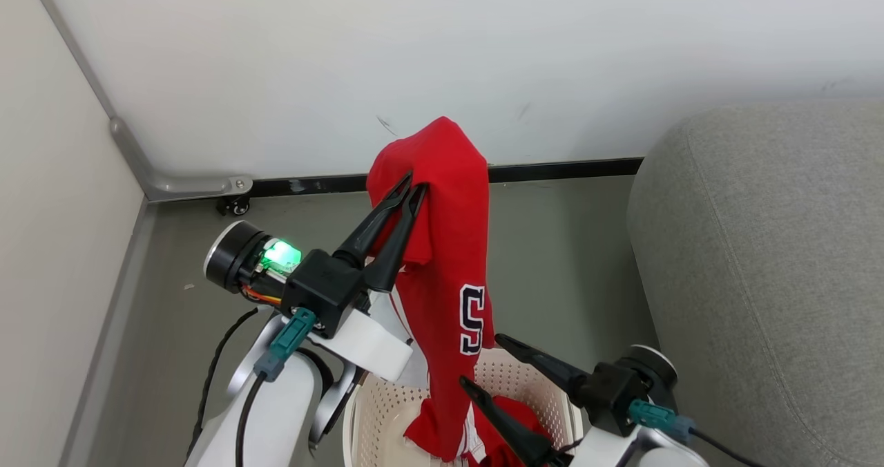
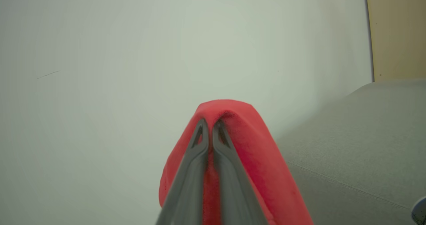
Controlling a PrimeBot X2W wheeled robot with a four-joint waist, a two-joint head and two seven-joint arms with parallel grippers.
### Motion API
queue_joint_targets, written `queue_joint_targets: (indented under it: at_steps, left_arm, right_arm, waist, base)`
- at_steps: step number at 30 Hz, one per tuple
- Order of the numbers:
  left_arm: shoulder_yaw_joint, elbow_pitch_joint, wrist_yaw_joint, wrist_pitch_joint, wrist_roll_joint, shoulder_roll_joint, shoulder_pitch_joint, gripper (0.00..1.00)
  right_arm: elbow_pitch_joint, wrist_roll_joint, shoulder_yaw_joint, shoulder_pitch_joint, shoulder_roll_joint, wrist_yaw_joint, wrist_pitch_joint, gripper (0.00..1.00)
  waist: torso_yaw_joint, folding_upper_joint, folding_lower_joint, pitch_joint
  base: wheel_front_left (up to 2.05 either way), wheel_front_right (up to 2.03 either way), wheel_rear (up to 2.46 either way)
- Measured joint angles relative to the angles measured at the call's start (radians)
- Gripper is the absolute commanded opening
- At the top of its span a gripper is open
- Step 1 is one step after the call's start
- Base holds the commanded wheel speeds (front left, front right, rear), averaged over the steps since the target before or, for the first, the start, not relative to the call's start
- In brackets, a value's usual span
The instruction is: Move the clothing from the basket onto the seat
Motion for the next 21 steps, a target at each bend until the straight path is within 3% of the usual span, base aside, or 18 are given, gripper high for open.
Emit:
queue_joint_targets:
  at_steps: [18, 19, 20, 21]
  left_arm:
    - [-0.058, 0.008, -0.001, 0.051, -0.011, -0.015, -0.032, 0.0]
    - [-0.058, 0.009, -0.001, 0.051, -0.011, -0.015, -0.032, 0.0]
    - [-0.058, 0.009, -0.001, 0.051, -0.011, -0.015, -0.032, 0.0]
    - [-0.058, 0.01, -0.001, 0.053, -0.012, -0.015, -0.032, 0.0]
  right_arm:
    - [0.135, -0.011, 0.042, -0.117, 0.047, 0.0, -0.01, 1.0]
    - [0.14, -0.012, 0.041, -0.123, 0.051, 0.0, -0.016, 0.94]
    - [0.151, -0.016, 0.042, -0.131, 0.055, 0.0, -0.021, 0.78]
    - [0.159, -0.022, 0.044, -0.139, 0.056, 0.0, -0.023, 0.55]
  waist:
    - [0.029, 0.0, 0.0, 0.001]
    - [0.03, 0.0, 0.0, 0.002]
    - [0.031, 0.0, 0.0, 0.003]
    - [0.031, 0.0, 0.0, 0.004]
  base:
    - [0.0, 0.0, 0.0]
    - [0.0, 0.0, 0.0]
    - [0.0, 0.0, 0.0]
    - [0.0, 0.0, 0.0]
